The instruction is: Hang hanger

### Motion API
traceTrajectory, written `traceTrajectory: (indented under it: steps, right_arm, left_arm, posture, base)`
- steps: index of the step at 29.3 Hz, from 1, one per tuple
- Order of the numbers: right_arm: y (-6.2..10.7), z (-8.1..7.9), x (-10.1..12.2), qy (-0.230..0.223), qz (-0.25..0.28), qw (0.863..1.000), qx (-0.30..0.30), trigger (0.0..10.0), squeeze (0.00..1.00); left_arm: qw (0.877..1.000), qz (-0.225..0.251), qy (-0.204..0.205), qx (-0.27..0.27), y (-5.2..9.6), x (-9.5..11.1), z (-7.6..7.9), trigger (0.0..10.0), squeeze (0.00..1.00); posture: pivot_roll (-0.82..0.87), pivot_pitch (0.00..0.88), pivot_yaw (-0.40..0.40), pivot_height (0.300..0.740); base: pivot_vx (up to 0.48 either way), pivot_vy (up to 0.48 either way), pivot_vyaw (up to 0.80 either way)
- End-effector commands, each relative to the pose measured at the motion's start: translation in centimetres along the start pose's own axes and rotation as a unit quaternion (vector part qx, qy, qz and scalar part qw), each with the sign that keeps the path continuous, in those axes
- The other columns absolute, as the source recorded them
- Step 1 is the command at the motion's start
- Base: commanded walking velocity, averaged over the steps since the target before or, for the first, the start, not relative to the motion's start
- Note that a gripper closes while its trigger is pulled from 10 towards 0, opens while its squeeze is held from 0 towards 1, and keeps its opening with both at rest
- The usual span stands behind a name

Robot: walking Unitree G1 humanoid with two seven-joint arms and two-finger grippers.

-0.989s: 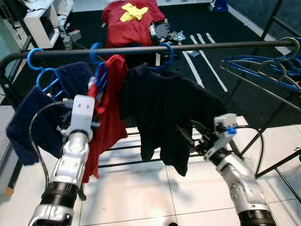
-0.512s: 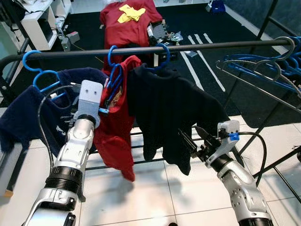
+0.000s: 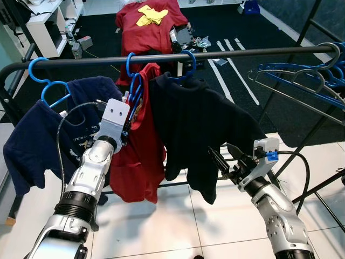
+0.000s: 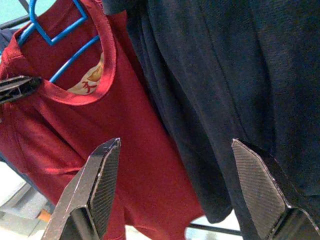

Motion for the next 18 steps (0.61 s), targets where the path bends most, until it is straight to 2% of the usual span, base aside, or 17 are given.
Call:
traceTrajectory:
  steps: [1,8,11,12,13,16,17,18]
  right_arm:
    - [0.3,0.0,-0.7,-0.014,-0.007,1.000,-0.004,10.0,0.00]
    - [0.3,0.2,-0.8,-0.018,-0.006,1.000,-0.010,10.0,0.00]
    - [0.4,0.3,-0.8,-0.023,-0.006,1.000,-0.012,10.0,0.00]
    - [0.4,0.3,-0.8,-0.026,-0.006,1.000,-0.012,10.0,0.00]
    - [0.4,0.3,-0.8,-0.026,-0.006,1.000,-0.012,10.0,0.00]
    - [0.4,0.3,-0.8,-0.029,-0.007,0.999,-0.012,10.0,0.00]
    - [0.4,0.3,-0.8,-0.029,-0.007,0.999,-0.012,10.0,0.00]
    - [0.3,0.3,-0.8,-0.030,-0.008,0.999,-0.012,10.0,0.00]
  left_arm:
    - [1.000,-0.004,0.008,-0.002,0.0,-0.4,-0.1,0.0,0.00]
    - [1.000,0.010,0.015,-0.002,-0.2,0.1,-0.9,0.0,0.00]
    - [0.996,0.059,0.057,-0.018,0.1,1.8,-3.1,0.0,0.00]
    - [0.994,0.071,0.075,-0.022,0.3,2.1,-4.4,0.0,0.00]
    - [0.994,0.071,0.075,-0.022,0.3,2.1,-4.4,0.0,0.00]
    - [0.991,0.094,0.092,-0.022,1.0,2.4,-7.4,0.0,0.00]
    - [0.991,0.094,0.092,-0.022,1.0,2.4,-7.4,0.0,0.00]
    - [0.991,0.101,0.088,-0.031,1.6,2.2,-8.5,0.0,0.00]
  posture:
    - [-0.06,0.170,0.068,0.740]
    - [-0.06,0.172,0.065,0.740]
    - [-0.06,0.173,0.063,0.740]
    - [-0.06,0.175,0.061,0.740]
    - [-0.06,0.175,0.061,0.740]
    - [-0.05,0.178,0.058,0.740]
    - [-0.05,0.178,0.058,0.740]
    - [-0.04,0.179,0.057,0.740]
  base:
    - [0.000,0.000,0.00]
    - [0.000,0.000,0.00]
    - [0.000,0.000,0.00]
    - [0.000,0.000,0.00]
    - [0.000,0.000,0.00]
    - [0.000,0.000,0.00]
    - [0.000,0.000,0.00]
    - [0.000,0.000,0.00]
Point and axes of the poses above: a point about 5 cm out from each wrist's last joint towards the gripper, its own y axis pointing back from the gripper into the wrist, its own x axis along the axis of the wrist's last joint, z = x × y, the point moved 2 cm from there along -y, pointing out of the wrist towards the gripper, and after that the axes turned 6 degrees about -y, right-handed, at the moved point
